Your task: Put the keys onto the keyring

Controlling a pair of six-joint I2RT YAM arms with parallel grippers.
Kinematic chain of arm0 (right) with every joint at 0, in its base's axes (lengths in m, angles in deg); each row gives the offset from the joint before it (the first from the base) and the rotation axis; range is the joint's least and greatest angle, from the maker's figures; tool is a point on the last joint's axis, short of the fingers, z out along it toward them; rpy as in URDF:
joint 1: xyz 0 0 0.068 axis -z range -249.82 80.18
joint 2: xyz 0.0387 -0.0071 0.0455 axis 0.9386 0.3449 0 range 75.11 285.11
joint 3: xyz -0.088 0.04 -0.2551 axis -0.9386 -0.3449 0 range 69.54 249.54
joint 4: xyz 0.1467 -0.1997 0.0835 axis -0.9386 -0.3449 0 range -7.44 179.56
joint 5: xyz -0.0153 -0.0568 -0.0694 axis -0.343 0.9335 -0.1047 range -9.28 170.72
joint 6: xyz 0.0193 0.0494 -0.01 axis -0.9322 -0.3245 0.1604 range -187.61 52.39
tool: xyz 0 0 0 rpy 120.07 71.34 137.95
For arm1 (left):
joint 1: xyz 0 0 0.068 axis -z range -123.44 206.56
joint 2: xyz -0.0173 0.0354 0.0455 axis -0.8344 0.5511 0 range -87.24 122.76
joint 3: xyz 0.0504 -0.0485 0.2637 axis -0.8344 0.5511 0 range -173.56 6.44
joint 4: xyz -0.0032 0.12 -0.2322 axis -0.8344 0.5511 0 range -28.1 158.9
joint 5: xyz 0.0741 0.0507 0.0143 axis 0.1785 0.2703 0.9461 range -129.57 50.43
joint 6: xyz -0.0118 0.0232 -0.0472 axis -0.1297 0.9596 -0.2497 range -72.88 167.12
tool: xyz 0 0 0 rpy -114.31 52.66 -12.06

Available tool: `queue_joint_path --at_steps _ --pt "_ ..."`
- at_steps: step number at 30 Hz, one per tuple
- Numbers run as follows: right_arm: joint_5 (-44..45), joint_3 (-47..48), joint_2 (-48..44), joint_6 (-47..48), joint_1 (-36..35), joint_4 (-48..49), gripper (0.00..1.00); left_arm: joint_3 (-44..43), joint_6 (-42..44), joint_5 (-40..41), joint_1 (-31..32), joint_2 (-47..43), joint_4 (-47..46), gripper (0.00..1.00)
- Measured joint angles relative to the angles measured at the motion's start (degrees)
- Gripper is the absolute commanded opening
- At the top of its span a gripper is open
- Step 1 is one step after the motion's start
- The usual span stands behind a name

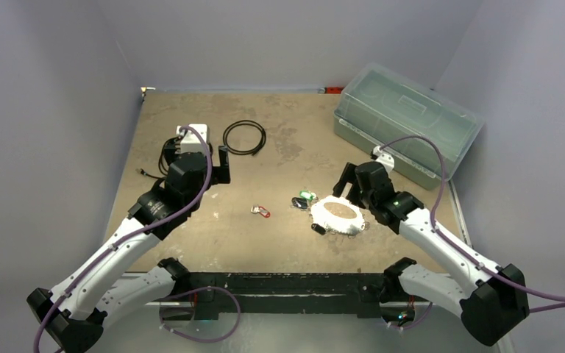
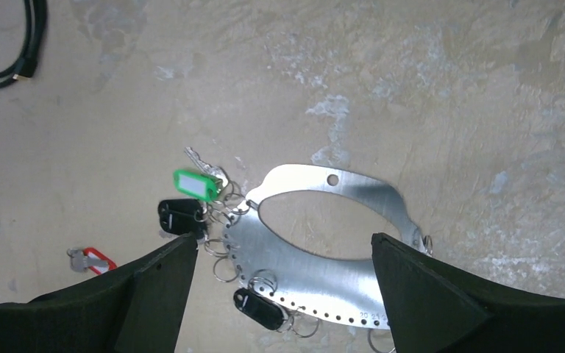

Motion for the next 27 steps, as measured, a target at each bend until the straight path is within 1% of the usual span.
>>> queue_joint_path --at_steps 6,9,20,24,26,27 --pt "1.4 -3.2 0.0 -1.9 -0.1 -1.6 0.82 0.0 0.2 -0.8 0.0 0.3 0.0 0.96" --pt "2.8 -4.1 0.2 -3.3 -0.1 -2.2 0.74 0.0 0.2 -1.0 0.0 0.3 0.0 0.96" --pt "10.1 -5.0 4.0 -14.4 -0.1 -8.1 0.63 0.0 0.2 -1.3 0.0 0.3 0.0 0.95" --pt "11.7 -7.1 4.2 -17.2 -0.1 -7.8 0.54 0.0 0.2 -1.3 0.0 0.3 0.0 0.95" --pt "11.8 -8.5 4.8 -17.6 -0.1 -7.2 0.48 0.0 0.3 -1.3 0.0 0.3 0.0 0.95" --pt "11.8 -9.0 5.4 -17.8 -0.1 -6.8 0.47 0.0 0.3 -1.3 0.0 0.3 0.0 0.95"
